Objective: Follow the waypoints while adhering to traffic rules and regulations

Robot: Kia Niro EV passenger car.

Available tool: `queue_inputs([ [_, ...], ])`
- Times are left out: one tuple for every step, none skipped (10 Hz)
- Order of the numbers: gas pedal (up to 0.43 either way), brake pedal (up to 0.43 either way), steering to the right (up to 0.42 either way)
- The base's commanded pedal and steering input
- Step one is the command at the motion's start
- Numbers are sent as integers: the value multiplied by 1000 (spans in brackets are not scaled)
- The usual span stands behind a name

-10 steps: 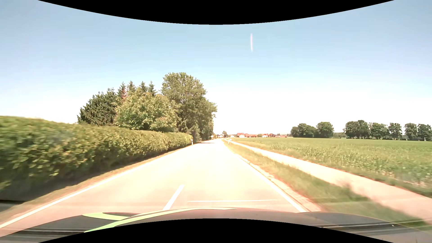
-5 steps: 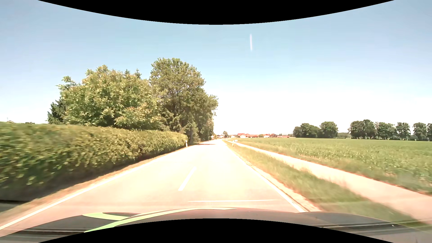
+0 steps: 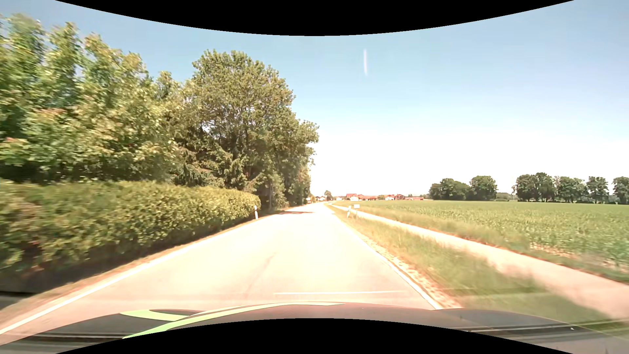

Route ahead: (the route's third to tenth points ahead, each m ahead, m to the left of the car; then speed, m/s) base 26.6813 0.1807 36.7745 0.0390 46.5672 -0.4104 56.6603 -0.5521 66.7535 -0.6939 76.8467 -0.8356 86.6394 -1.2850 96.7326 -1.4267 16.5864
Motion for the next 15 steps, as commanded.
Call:
queue_inputs([
  [0,0,0],
  [0,0,0],
  [20,0,0],
  [28,0,0],
  [28,0,0],
  [67,0,0],
  [79,0,0],
  [79,0,0],
  [79,0,0],
  [87,0,0],
  [87,0,0],
  [87,0,0],
  [87,0,0],
  [87,0,0],
  [87,0,0],
])
